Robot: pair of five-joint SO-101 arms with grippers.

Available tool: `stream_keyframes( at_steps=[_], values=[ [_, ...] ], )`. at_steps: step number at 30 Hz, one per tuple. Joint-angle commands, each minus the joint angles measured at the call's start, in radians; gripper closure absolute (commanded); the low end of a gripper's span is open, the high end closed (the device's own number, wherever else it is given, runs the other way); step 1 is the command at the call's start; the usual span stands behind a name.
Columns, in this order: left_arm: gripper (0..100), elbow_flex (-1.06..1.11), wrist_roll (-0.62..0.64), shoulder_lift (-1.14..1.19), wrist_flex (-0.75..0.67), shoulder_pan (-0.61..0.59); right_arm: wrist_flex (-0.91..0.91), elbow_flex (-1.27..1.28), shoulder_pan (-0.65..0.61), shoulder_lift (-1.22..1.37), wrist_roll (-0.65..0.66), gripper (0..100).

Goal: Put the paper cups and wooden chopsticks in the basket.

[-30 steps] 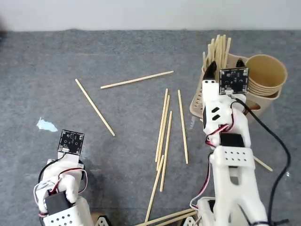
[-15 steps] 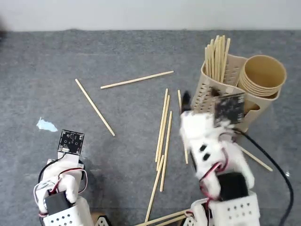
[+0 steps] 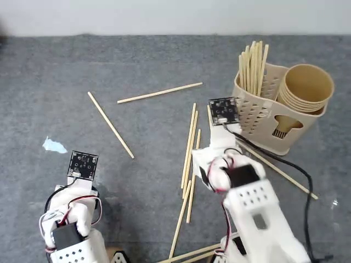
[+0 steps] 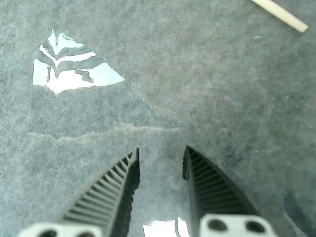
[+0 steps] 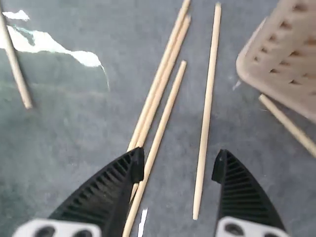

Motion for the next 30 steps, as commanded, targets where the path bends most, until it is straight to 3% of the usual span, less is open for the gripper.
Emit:
stream_keyframes(
  at_steps=[1, 6, 13, 21, 30],
  values=[
    [86, -0.012, 0.006, -0.008, 0.006, 0.005, -0.082, -0.051, -0.008, 0.116, -0.017, 76.5],
    [86, -0.012, 0.006, -0.008, 0.006, 0.008, -0.206, -0.086, -0.022, 0.272, -0.017, 76.5],
    [86, -0.012, 0.006, -0.008, 0.006, 0.008, -0.208, -0.284, -0.067, 0.501, -0.017, 76.5],
    [86, -0.012, 0.006, -0.008, 0.006, 0.008, -0.064, -0.534, -0.05, 0.746, -0.12, 76.5],
    [86, -0.012, 0.006, -0.008, 0.006, 0.008, -0.041, -0.672, -0.045, 0.986, -0.13, 78.9]
  ],
)
